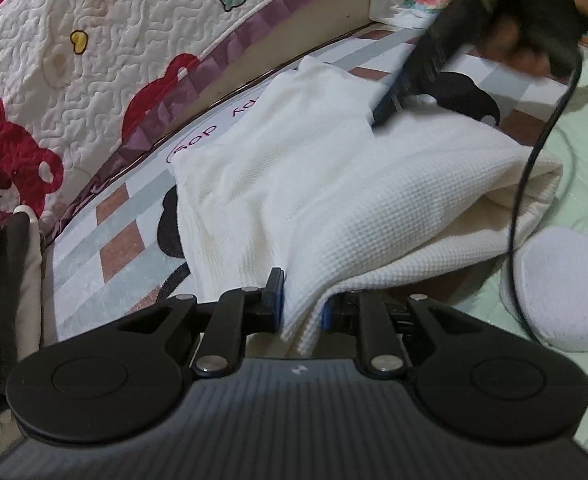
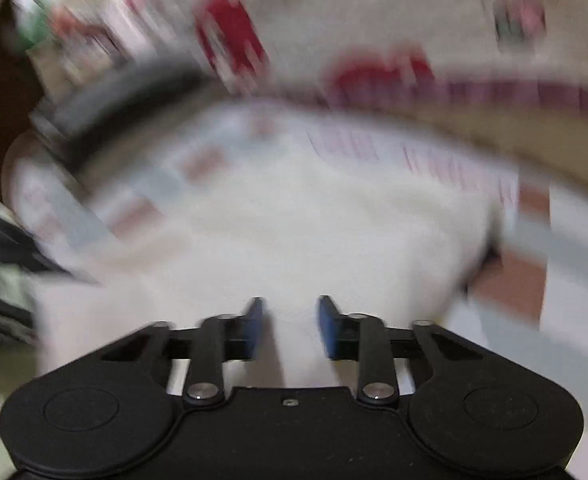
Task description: Fold clothes
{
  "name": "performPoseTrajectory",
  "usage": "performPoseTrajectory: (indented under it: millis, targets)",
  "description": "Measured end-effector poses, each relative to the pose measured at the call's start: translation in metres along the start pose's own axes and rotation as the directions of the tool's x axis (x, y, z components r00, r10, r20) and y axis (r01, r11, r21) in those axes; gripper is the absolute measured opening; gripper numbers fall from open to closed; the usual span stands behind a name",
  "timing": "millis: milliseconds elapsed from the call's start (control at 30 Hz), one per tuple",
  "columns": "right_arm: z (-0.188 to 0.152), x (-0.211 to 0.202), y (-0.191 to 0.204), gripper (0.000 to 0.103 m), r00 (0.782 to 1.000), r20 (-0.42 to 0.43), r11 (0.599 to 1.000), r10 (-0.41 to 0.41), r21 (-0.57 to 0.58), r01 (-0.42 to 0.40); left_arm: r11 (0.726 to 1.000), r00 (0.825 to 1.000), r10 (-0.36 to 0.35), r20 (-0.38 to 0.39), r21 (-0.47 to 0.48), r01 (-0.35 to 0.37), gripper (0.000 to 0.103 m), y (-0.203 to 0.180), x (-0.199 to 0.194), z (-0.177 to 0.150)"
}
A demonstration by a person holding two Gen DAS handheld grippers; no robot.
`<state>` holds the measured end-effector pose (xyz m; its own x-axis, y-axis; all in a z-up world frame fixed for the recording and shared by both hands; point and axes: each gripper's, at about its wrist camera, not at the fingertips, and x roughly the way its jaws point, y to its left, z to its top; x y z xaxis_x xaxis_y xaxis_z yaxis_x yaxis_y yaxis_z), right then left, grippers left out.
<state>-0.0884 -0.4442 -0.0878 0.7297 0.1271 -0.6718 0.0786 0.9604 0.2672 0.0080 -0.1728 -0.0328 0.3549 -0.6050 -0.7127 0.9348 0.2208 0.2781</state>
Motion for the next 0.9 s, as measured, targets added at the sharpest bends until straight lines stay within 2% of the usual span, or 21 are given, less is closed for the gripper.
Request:
performPoseTrajectory:
  millis: [67, 133, 200, 233, 267, 300, 433, 500, 533, 600, 633, 700, 767, 800, 833, 900]
  targets:
    - [0.004, 0.020, -0.008, 0.031, 1.000, -0.009, 1.000, 0.001, -0.020, -0.001, 1.000, 1.000, 0.005, -0.001, -0.007, -0.005, 0.020, 0.001, 0.000, 0.000]
    - [0.005, 0.015, -0.014, 0.031, 1.000, 0.008, 0.999, 0.014, 0.051, -0.014, 1.000, 1.000, 0.012, -0.007, -0.027, -0.012, 0.020, 0.003, -0.001, 0.000]
    - [0.004, 0.004, -0.022, 0.036, 0.998, 0.044, 0.989, 0.036, 0.144, -0.042, 0.993, 0.999, 0.020, -0.035, -0.116, -0.024, 0.024, 0.013, -0.005, -0.003]
    - [0.004, -0.002, -0.026, 0.040, 0.997, 0.064, 0.980, 0.046, 0.191, -0.057, 0.987, 0.999, 0.024, -0.049, -0.159, -0.031, 0.031, 0.018, -0.007, -0.005]
    - [0.002, -0.008, -0.031, 0.054, 0.995, 0.090, 0.969, 0.044, 0.239, -0.065, 0.979, 0.998, 0.027, -0.063, -0.203, -0.039, 0.043, 0.022, -0.009, -0.007]
    - [-0.001, -0.014, -0.036, 0.062, 0.992, 0.118, 0.955, 0.037, 0.287, -0.070, 0.968, 0.997, 0.029, -0.077, -0.245, -0.047, 0.048, 0.027, -0.011, -0.009]
    - [-0.008, -0.017, -0.055, 0.063, 0.994, 0.108, 0.910, -0.017, 0.413, -0.030, 0.909, 0.991, 0.031, -0.134, -0.409, -0.084, 0.061, 0.047, -0.020, -0.015]
    - [-0.012, -0.014, -0.062, 0.063, 0.996, 0.082, 0.896, -0.029, 0.443, -0.010, 0.868, 0.986, 0.029, -0.162, -0.486, -0.105, 0.064, 0.056, -0.024, -0.019]
    - [-0.013, -0.012, -0.065, 0.063, 0.997, 0.074, 0.891, -0.028, 0.455, -0.008, 0.835, 0.985, 0.008, -0.171, -0.541, -0.101, 0.066, 0.062, -0.025, -0.023]
    - [-0.015, -0.004, -0.072, 0.063, 0.997, 0.071, 0.870, -0.022, 0.492, -0.016, 0.723, 0.981, -0.082, -0.176, -0.688, -0.063, 0.066, 0.075, -0.018, -0.040]
    - [-0.016, 0.000, -0.076, 0.063, 0.997, 0.075, 0.856, -0.016, 0.516, -0.025, 0.647, 0.976, -0.125, -0.179, -0.760, -0.057, 0.066, 0.080, -0.015, -0.050]
    - [-0.018, 0.006, -0.081, 0.063, 0.996, 0.089, 0.827, 0.001, 0.560, -0.051, 0.430, 0.964, -0.236, -0.120, -0.903, -0.007, 0.065, 0.087, -0.010, -0.075]
    - [-0.020, 0.011, -0.084, 0.063, 0.994, 0.104, 0.800, 0.015, 0.595, -0.074, 0.171, 0.952, -0.307, 0.000, -0.984, 0.056, 0.066, 0.087, -0.012, -0.101]
    - [-0.020, 0.013, -0.082, 0.063, 0.994, 0.106, 0.795, 0.015, 0.602, -0.076, 0.065, 0.947, -0.318, 0.054, -0.995, 0.078, 0.066, 0.086, -0.014, -0.111]
    - [-0.020, 0.014, -0.082, 0.063, 0.994, 0.105, 0.793, 0.014, 0.605, -0.075, 0.023, 0.950, -0.301, 0.079, -0.996, 0.090, 0.068, 0.082, -0.019, -0.115]
    - [-0.022, 0.014, -0.081, 0.063, 0.995, 0.101, 0.792, 0.012, 0.607, -0.071, 0.012, 0.964, -0.246, 0.096, -0.995, 0.102, 0.073, 0.073, -0.028, -0.117]
